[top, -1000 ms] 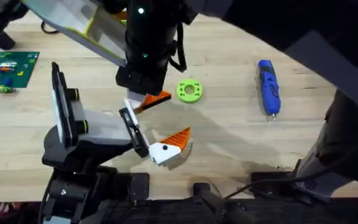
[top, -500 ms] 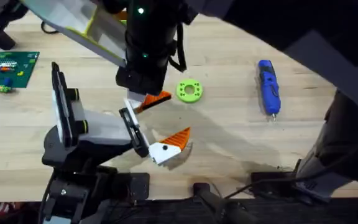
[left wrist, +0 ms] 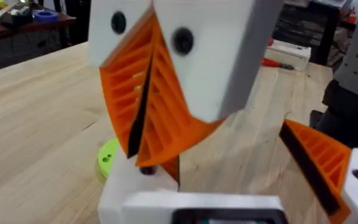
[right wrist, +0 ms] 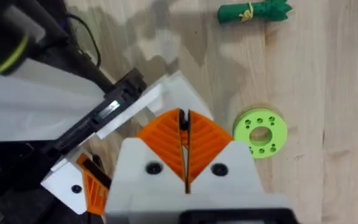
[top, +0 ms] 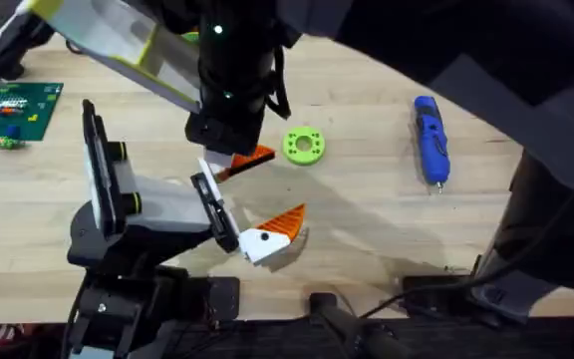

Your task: Pick up the gripper from the table and insert it into the empty holder that is missing its gripper. Then pick up a screw, insert it into the mounting hole, and use the screwdriver to tighten it. Finally, clean up the table by picking up the vegetable and placing it into the bucket.

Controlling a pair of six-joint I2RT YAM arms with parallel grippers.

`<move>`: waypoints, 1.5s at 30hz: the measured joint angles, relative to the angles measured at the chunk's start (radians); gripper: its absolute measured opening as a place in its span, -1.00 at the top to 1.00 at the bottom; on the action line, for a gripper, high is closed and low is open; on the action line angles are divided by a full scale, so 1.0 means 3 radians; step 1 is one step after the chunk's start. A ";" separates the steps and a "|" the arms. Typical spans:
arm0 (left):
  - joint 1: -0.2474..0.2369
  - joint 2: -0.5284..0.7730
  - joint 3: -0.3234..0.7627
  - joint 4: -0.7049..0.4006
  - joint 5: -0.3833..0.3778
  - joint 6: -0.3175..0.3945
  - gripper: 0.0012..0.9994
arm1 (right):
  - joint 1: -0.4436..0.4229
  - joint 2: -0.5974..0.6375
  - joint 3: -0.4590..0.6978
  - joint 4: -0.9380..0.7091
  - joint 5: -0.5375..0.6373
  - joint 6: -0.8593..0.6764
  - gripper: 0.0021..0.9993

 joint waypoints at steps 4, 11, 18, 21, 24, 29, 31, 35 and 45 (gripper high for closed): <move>0.0000 0.0000 0.0000 0.0000 0.0000 0.0000 -0.98 | 0.0000 0.0000 0.0000 -0.0004 0.0001 0.0000 1.00; 0.0000 0.0000 0.0000 0.0000 0.0000 0.0000 -0.98 | 0.0000 0.0001 0.0000 -0.0010 0.0000 0.0000 1.00; 0.0000 0.0000 0.0000 -0.0001 0.0000 -0.0001 -0.97 | 0.0000 0.0029 0.0000 -0.0014 -0.0006 0.0000 1.00; 0.0000 0.0000 0.0000 -0.0002 0.0000 -0.0004 -0.97 | 0.0005 0.0038 0.0000 -0.0018 -0.0010 0.0000 1.00; 0.0001 0.0000 0.0000 -0.0001 0.0000 -0.0004 -0.97 | 0.0020 0.0038 0.0000 -0.0021 -0.0009 0.0000 1.00; 0.0001 0.0000 0.0000 -0.0001 0.0000 -0.0008 -0.97 | 0.0044 0.0038 0.0000 -0.0024 -0.0008 0.0000 1.00; 0.0001 0.0000 0.0000 -0.0002 0.0000 -0.0013 -0.98 | 0.0046 0.0038 0.0000 -0.0030 -0.0008 0.0000 1.00; 0.0000 0.0000 0.0000 -0.0001 0.0000 -0.0014 -0.97 | 0.0051 0.0038 0.0000 -0.0031 -0.0007 0.0000 1.00; 0.0001 0.0000 0.0000 -0.0003 0.0000 -0.0037 -0.97 | 0.0056 0.0038 -0.0013 -0.0019 0.0004 -0.0029 1.00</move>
